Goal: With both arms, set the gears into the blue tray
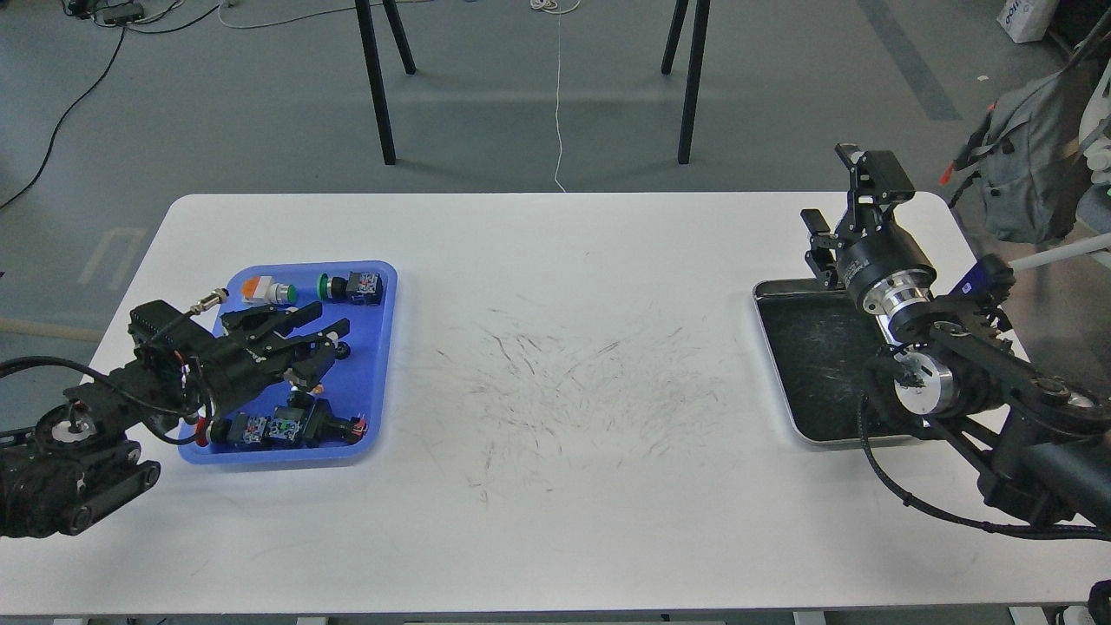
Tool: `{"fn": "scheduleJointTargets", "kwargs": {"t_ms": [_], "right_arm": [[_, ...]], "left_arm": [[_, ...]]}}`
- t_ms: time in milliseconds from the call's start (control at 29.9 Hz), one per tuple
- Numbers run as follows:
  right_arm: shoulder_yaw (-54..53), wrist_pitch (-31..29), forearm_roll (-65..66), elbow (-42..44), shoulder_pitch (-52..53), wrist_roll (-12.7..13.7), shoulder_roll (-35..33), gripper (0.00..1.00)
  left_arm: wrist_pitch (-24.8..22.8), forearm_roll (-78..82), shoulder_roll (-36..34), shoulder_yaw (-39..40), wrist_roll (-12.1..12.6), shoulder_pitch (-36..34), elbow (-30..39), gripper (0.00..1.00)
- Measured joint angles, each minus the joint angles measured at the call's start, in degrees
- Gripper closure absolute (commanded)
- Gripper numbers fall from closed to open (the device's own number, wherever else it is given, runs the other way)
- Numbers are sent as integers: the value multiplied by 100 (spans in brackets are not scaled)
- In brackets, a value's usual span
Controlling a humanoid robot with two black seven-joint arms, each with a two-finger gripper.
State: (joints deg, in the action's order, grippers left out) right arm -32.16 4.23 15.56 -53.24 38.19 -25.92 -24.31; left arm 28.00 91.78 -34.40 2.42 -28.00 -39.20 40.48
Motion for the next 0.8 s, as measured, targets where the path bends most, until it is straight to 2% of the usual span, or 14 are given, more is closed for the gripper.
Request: {"fn": "scheduleJointTargets", "kwargs": {"t_ms": [134,401,602,702,802], "right_arm": [[0,3,0,-37,69,6,-18,3],[0,56,0,-109,91,8,-49,3],[0,60,0,-131,133,17,-62,3],[0,64,0,-132,194,30,-80,3],[43,64,0,-138,286,52,-113,3]], "left_arm": [[0,-1118,-18,23,2,-62,49,19],[-56,-2958,-79,74,2,-505,373,12],[-903,-4619,-87,251,2,-1012,495,8],[-1673,-5338,-89,360,1,-1263,521,7],[-2595,-6092,-95,685,1,-1420,527,1]]}}
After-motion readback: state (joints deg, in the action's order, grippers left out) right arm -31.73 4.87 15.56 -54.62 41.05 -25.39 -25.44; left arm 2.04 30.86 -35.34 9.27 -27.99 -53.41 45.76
